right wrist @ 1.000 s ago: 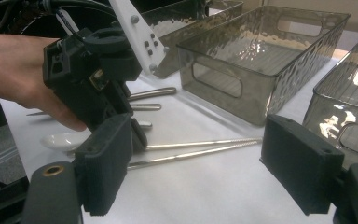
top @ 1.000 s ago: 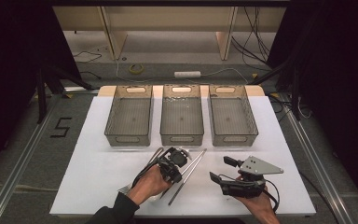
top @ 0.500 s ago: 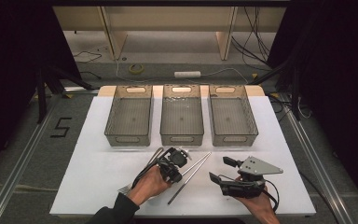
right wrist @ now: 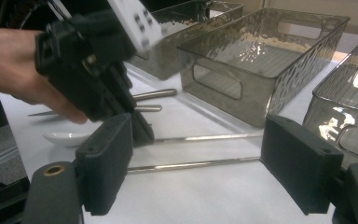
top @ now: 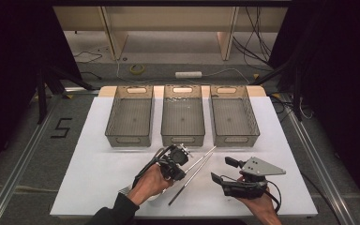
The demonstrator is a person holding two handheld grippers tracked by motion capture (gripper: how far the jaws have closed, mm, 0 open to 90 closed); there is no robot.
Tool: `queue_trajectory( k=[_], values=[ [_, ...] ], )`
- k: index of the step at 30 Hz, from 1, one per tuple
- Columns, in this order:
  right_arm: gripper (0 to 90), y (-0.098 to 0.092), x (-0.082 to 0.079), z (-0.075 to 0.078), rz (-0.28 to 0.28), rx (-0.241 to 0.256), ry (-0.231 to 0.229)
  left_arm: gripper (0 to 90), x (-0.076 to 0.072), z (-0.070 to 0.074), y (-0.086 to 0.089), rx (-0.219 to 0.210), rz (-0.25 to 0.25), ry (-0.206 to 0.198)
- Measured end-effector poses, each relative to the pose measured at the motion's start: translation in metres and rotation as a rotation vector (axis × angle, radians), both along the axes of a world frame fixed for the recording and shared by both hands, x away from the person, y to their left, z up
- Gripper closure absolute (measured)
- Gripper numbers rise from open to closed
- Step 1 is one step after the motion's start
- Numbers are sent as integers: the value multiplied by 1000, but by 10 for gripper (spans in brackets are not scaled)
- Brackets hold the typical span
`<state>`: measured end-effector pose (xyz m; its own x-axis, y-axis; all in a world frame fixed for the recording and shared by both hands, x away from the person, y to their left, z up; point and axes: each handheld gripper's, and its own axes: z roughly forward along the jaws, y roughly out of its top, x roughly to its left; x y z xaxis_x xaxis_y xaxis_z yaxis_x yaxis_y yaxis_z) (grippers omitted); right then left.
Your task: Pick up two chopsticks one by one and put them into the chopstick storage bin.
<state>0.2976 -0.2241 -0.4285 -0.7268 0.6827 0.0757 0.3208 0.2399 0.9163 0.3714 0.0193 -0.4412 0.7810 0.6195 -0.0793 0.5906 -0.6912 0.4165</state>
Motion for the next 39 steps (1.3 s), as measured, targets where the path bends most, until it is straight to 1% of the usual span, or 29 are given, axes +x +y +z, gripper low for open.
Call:
queue_trajectory(
  k=[1,2,3,4,6,7,8,10,12,14,19,22,25,28,35,36,39],
  values=[
    [259,0,0,0,0,1,-1,849,0,4,1,-24,5,-18],
    [259,0,0,0,1,2,-2,849,-1,8,2,-43,15,-28],
    [259,0,0,0,0,3,-2,849,-1,12,3,-52,5,-35],
    [259,0,0,0,-1,4,-3,849,-1,16,4,-75,6,-39],
    [259,0,0,1,-1,8,-7,849,-1,23,7,-94,6,-59],
    [259,-1,0,1,-1,8,-7,849,-1,27,9,-110,10,-62],
    [259,-1,0,1,-2,8,-7,849,0,30,10,-116,8,-61],
    [259,-1,0,1,-2,9,-7,849,0,35,14,-134,17,-73],
    [259,-1,-1,1,-2,9,-7,849,0,40,18,-149,24,-94],
    [259,0,-1,1,-2,8,-8,849,3,45,24,-161,26,-101],
    [259,-1,-1,1,-2,8,-8,849,9,56,41,-205,68,-122],
    [259,-1,-1,1,-3,8,-9,849,13,63,53,-226,99,-144],
    [258,-1,-1,1,-3,8,-8,849,17,67,65,-248,125,-158],
    [259,0,-1,1,-3,10,-8,849,22,69,76,-268,152,-183],
    [259,0,-1,1,1,8,-9,849,35,70,103,-290,220,-210],
    [259,0,-1,1,1,8,-9,849,37,71,106,-290,232,-221],
    [259,0,-1,0,2,11,-9,849,45,73,116,-297,257,-237]
  ],
)
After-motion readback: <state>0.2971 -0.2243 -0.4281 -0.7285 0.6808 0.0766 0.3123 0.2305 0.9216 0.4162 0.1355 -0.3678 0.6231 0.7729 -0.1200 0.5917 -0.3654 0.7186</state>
